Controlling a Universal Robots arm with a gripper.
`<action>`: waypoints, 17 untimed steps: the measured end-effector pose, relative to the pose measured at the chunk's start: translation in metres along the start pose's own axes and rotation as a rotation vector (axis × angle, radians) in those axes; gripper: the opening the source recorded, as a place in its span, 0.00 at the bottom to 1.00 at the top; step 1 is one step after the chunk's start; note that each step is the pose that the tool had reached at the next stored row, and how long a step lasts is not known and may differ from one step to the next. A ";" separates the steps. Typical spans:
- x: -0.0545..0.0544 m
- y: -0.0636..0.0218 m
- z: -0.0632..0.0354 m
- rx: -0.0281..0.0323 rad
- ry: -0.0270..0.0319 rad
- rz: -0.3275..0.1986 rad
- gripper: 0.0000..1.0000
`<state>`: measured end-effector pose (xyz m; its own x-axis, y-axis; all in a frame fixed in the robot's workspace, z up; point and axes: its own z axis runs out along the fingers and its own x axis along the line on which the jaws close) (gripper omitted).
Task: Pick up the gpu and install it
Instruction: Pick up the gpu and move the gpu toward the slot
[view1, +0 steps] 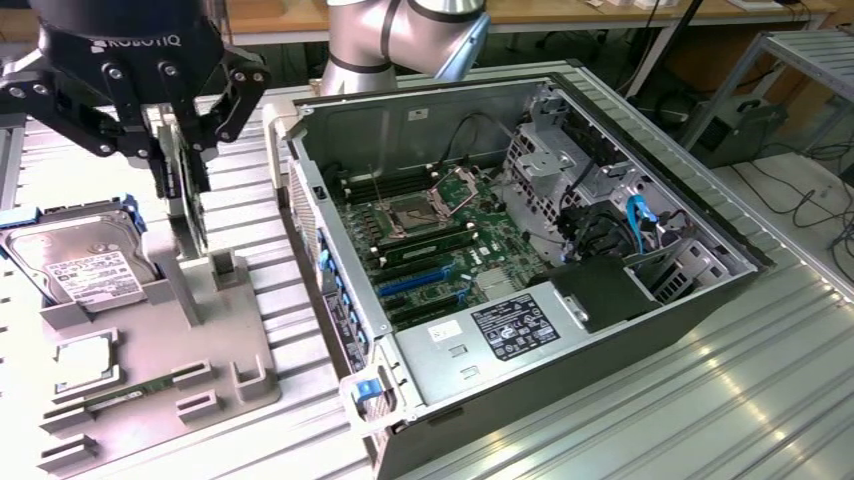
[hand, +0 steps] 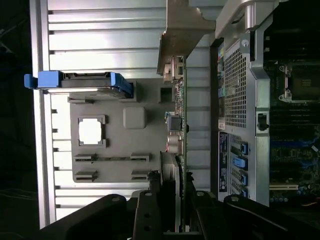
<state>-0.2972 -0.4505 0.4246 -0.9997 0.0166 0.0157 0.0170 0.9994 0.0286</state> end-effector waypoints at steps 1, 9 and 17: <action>0.000 0.0004 -0.0159 0.0000 0.0000 0.000 0.27; -0.017 0.0007 -0.0162 0.0001 0.0001 0.000 0.27; -0.023 0.0009 -0.0163 0.0001 0.0002 0.000 0.27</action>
<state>-0.2735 -0.4505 0.4406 -0.9997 0.0165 0.0158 0.0170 0.9994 0.0285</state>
